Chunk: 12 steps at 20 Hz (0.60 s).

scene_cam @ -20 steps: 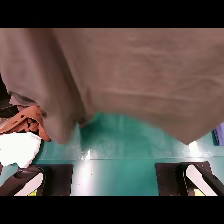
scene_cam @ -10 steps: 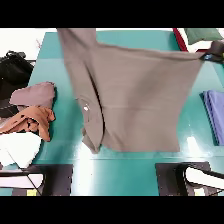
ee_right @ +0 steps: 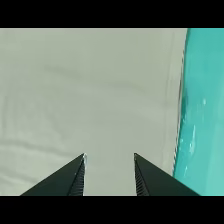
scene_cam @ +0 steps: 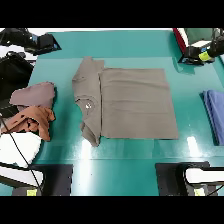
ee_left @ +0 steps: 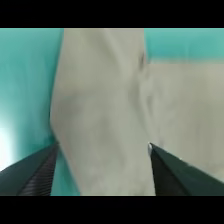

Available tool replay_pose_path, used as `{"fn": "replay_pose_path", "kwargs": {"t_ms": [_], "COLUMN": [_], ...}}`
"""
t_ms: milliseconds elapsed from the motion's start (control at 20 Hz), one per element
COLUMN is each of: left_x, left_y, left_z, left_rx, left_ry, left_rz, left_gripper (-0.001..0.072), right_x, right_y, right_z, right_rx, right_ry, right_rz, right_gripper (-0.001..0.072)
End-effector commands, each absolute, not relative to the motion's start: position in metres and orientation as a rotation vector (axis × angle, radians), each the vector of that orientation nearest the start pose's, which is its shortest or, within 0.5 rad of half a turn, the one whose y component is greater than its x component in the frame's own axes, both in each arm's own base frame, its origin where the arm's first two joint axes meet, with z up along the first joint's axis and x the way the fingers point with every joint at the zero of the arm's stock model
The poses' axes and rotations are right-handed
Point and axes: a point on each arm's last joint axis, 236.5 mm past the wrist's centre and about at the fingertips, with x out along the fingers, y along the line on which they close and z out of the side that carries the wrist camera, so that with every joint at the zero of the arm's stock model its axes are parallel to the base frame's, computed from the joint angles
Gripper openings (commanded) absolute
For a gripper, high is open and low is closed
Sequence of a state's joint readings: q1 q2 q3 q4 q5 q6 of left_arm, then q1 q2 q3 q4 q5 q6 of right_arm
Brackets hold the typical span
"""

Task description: Fold the shirts.

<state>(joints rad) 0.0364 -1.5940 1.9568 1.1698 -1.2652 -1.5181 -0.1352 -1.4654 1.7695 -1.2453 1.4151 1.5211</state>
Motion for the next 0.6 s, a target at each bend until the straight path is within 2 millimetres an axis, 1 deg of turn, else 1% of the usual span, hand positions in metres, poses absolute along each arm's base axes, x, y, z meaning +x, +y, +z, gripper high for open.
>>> {"fn": "replay_pose_path", "kwargs": {"t_ms": [0,50,150,250,300,400,500,550], "left_x": [0.470,0.454,0.416,0.371,0.344,0.295,0.260,0.248], "left_y": [-0.063,-0.072,-0.096,-0.122,-0.136,-0.159,-0.180,-0.192], "left_z": [0.149,0.135,0.100,0.061,0.041,0.009,-0.011,-0.018], "left_rx": [-0.265,-0.267,-0.263,-0.248,-0.248,-0.260,-0.281,-0.288], "left_ry": [1.066,1.108,1.182,1.258,1.308,1.409,1.474,1.494], "left_rz": [-0.286,-0.296,-0.323,-0.358,-0.384,-0.440,-0.493,-0.519], "left_gripper": [0.0648,0.0648,0.0648,0.0648,0.0648,0.0648,0.0649,0.0648], "right_x": [0.420,0.406,0.384,0.368,0.363,0.353,0.345,0.341], "right_y": [0.020,0.022,0.025,0.026,0.027,0.027,0.027,0.026], "right_z": [0.134,0.128,0.120,0.118,0.119,0.122,0.122,0.121], "right_rx": [0.254,0.257,0.265,0.269,0.270,0.270,0.271,0.275], "right_ry": [1.140,1.153,1.160,1.139,1.120,1.082,1.062,1.056], "right_rz": [0.173,0.170,0.165,0.158,0.153,0.146,0.141,0.134], "right_gripper": [0.0353,0.0353,0.0354,0.0354,0.0353,0.0354,0.0353,0.0353]}}
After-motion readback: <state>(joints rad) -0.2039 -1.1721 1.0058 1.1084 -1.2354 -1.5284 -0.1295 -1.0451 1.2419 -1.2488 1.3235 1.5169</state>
